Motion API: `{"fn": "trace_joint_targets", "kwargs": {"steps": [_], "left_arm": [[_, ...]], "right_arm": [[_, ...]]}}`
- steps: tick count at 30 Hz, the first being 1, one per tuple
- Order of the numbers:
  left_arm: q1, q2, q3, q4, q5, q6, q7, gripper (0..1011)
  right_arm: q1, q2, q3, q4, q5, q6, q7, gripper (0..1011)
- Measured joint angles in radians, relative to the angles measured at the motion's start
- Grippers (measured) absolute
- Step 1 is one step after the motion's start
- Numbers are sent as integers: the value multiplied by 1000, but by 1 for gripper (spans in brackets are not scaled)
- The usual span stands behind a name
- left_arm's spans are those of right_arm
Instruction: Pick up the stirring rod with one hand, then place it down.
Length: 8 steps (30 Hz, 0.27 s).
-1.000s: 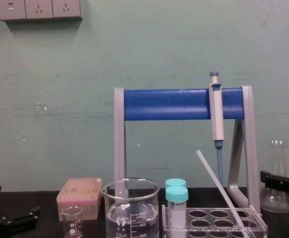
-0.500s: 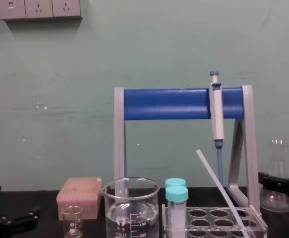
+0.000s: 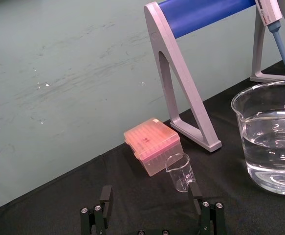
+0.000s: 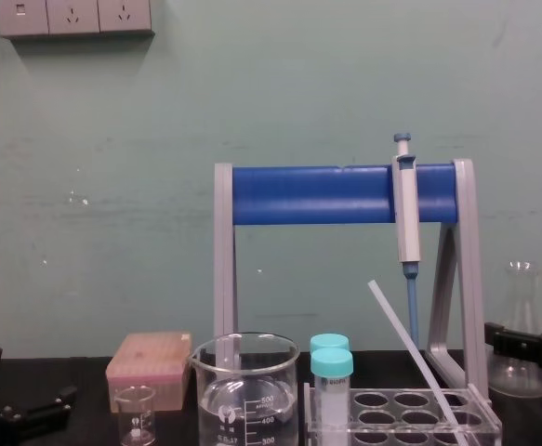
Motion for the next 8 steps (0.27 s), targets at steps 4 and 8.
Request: {"fn": "trace_joint_targets", "kwargs": {"steps": [4,8], "left_arm": [[0,0,0,0,0,0,0,1000],[0,0,0,0,0,0,0,1000]], "right_arm": [[0,0,0,0,0,0,0,1003],[-1,1,0,-1,0,0,0,1003]]}}
